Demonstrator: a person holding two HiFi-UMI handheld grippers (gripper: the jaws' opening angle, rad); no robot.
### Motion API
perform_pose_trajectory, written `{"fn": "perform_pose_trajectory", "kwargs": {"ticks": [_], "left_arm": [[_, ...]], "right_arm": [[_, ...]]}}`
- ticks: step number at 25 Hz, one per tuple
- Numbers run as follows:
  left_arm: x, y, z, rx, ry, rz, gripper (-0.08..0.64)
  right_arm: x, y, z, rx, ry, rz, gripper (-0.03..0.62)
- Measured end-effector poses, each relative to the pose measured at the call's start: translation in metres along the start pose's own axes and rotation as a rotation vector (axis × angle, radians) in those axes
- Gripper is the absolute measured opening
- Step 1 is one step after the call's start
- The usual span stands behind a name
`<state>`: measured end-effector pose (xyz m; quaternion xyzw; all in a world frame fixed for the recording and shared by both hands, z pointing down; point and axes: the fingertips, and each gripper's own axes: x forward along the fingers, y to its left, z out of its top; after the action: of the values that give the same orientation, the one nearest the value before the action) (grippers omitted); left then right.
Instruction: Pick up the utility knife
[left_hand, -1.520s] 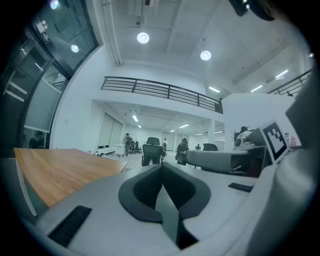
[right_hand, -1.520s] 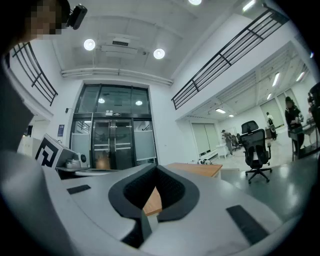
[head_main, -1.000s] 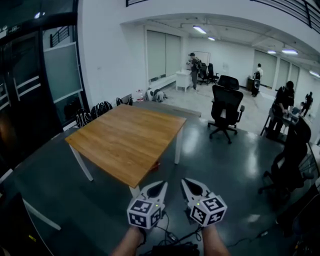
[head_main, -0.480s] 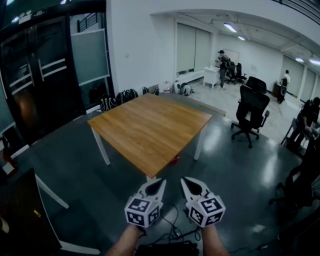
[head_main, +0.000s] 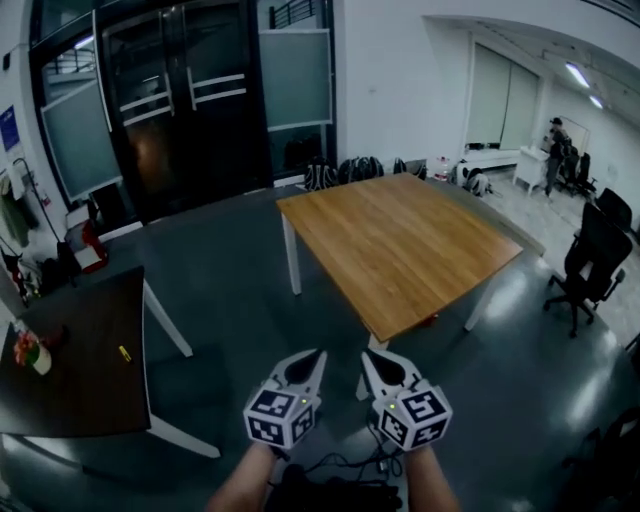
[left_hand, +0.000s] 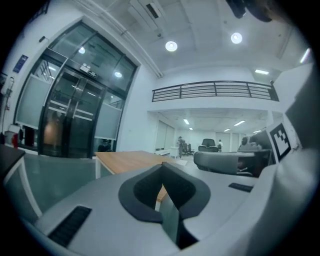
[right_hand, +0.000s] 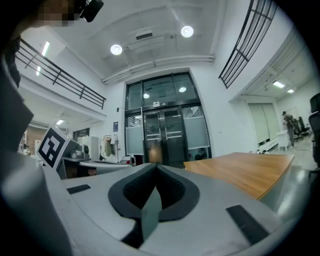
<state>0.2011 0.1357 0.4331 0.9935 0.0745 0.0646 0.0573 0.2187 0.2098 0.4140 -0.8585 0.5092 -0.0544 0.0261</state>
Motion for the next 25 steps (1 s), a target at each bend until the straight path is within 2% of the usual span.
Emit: {"fn": "perform_pose_trajectory", "kwargs": {"ticks": [6, 16, 22, 25], "left_arm": [[-0.057, 0.06, -0.007, -0.01, 0.002, 0.208, 0.006], [-0.156, 0.155, -0.028, -0.084, 0.013, 0.528, 0.006], [-0.197, 0.214, -0.045, -0.146, 0.018, 0.639, 0.006], [-0.214, 0.253, -0.05, -0.147, -0.001, 0.671, 0.006]], "right_arm": [[0.051, 0.057, -0.009, -0.014, 0.026, 0.194, 0.011], [0.124, 0.161, -0.023, -0.026, 0.077, 0.474, 0.011], [0.169, 0.212, -0.031, -0.038, 0.114, 0.567, 0.011], [0.198, 0.239, -0.037, -0.047, 0.132, 0.596, 0.011]]}}
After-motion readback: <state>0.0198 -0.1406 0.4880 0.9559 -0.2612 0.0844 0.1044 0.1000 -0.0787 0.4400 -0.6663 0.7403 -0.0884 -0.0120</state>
